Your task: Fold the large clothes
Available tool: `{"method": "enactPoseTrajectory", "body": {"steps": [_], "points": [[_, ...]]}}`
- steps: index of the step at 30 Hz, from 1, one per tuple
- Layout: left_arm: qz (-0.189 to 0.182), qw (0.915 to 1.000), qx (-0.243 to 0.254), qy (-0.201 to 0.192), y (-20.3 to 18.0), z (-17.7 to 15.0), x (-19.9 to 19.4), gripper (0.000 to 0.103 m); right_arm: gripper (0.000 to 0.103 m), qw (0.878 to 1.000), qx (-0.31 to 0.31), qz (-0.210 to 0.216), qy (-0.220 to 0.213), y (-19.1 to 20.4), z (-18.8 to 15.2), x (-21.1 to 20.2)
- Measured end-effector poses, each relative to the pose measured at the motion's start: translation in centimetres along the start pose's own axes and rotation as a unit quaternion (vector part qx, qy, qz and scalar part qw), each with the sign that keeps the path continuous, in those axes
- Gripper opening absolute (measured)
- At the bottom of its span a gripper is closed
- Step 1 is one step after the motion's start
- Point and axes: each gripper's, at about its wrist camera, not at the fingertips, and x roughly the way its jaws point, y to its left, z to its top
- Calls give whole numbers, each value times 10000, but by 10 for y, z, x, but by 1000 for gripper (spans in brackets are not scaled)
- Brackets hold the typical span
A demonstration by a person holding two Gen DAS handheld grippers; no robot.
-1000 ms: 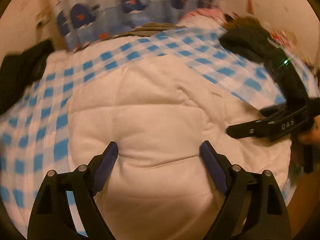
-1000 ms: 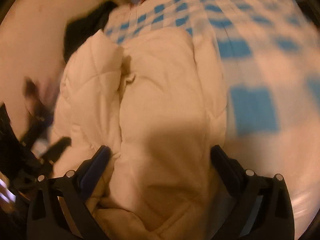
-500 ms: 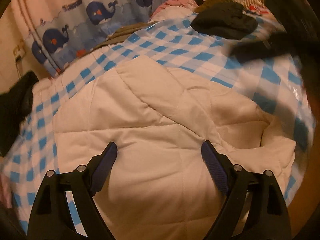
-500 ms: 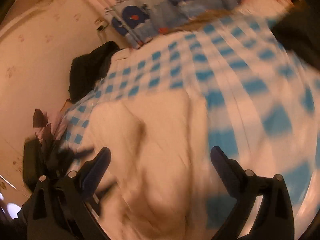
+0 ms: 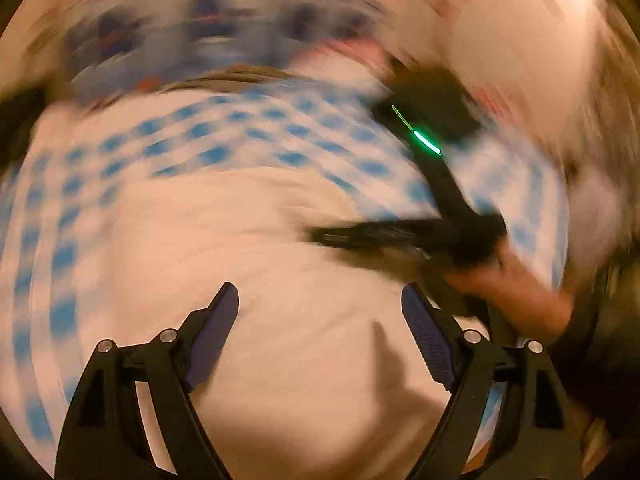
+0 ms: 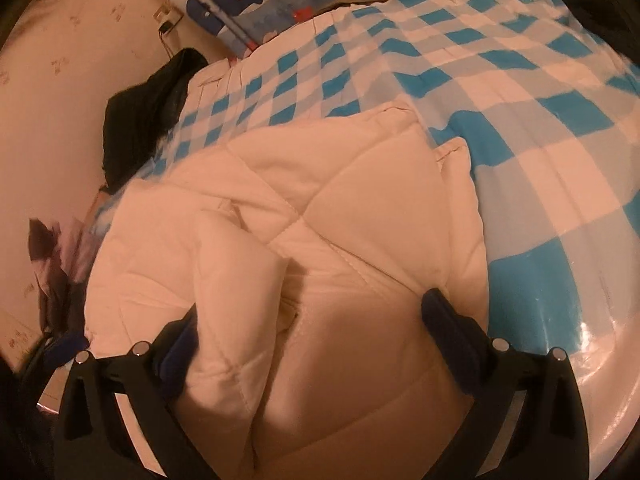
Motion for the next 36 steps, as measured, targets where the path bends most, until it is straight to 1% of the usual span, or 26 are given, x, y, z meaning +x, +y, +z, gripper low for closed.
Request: {"method": "enactPoseTrajectory", "body": {"steps": [1, 2, 4, 5, 7, 8, 10, 11, 12, 14, 15, 17, 18, 20, 22, 23, 24, 25, 26, 27, 28, 29, 31, 32, 34, 36], "points": [[-146, 9997, -198, -25, 15, -5, -1, 80, 97, 9998, 182, 111, -54, -2, -1, 1], [-181, 9995, -264, -31, 25, -10, 0, 80, 98, 9992, 332, 174, -101, 0, -4, 3], [191, 9997, -104, 67, 27, -11, 2, 81, 98, 9984, 503, 94, -226, 16, -13, 8], [334, 9994, 9, 134, 26, -8, 0, 83, 98, 9979, 577, 127, -255, 25, -12, 13], [408, 9989, 94, 232, 32, -3, -6, 84, 99, 9960, 762, 366, -303, 37, -18, 24], [496, 9983, 102, 284, 36, -5, -9, 88, 99, 9954, 763, 487, -329, 47, -21, 32], [819, 9958, 105, 390, 50, -12, -11, 92, 99, 9967, 500, 591, -258, 74, -21, 52], [965, 9944, 82, 433, 59, -20, -11, 92, 98, 9977, 343, 550, -177, 83, -19, 58], [983, 9944, 3, 396, 64, -26, -11, 92, 98, 9991, 65, 420, -3, 93, -12, 65], [952, 9949, -66, 339, 67, -29, -11, 93, 98, 9979, -512, 216, 322, 99, 0, 64], [952, 9950, -19, 315, 62, -30, -8, 93, 98, 9968, -676, 120, 416, 97, 3, 60], [926, 9954, 18, 240, 53, -31, -1, 94, 98, 9958, -807, -133, 401, 91, 0, 53], [977, 9950, 70, 199, 49, -32, 6, 95, 98, 9959, -817, -206, 316, 87, -3, 51], [1016, 9946, 66, 178, 46, -32, 14, 95, 98, 9979, -620, -58, 147, 72, -7, 60], [998, 9946, 2, 291, 48, -28, 14, 95, 98, 9981, -586, -124, 111, 73, -8, 62], [917, 9951, -24, 368, 49, -24, 9, 95, 98, 9976, -640, -216, 130, 78, -8, 62], [771, 9964, -119, 333, 51, -21, -4, 95, 98, 9975, -641, -243, 182, 81, -7, 60], [727, 9968, -233, 222, 54, -18, -14, 95, 98, 9975, -624, -247, 214, 78, -4, 61], [824, 9959, -381, 49, 59, -17, -28, 95, 98, 9975, -595, -257, 267, 77, -2, 60], [1053, 9931, -513, -89, 68, -18, -38, 95, 98, 9976, -558, -247, 315, 76, -1, 58], [1133, 9918, -593, -43, 76, -20, -37, 95, 98, 9977, -514, -242, 359, 76, 0, 55], [1047, 9918, -720, 128, 87, -25, -29, 95, 98, 9979, -445, -254, 393, 77, 1, 51], [1069, 9921, -630, 181, 91, -33, -20, 95, 98, 9982, -320, -318, 387, 82, -1, 37], [1149, 9916, -550, 212, 88, -35, -18, 95, 98, 9986, -263, -380, 271, 86, -4, 25], [1168, 9913, -584, 195, 88, -35, -17, 95, 98, 9986, -270, -444, -32, 94, -17, 2], [1187, 9912, -550, 178, 86, -36, -15, 95, 98, 9975, -310, -633, -58, 92, -30, 6]]}}
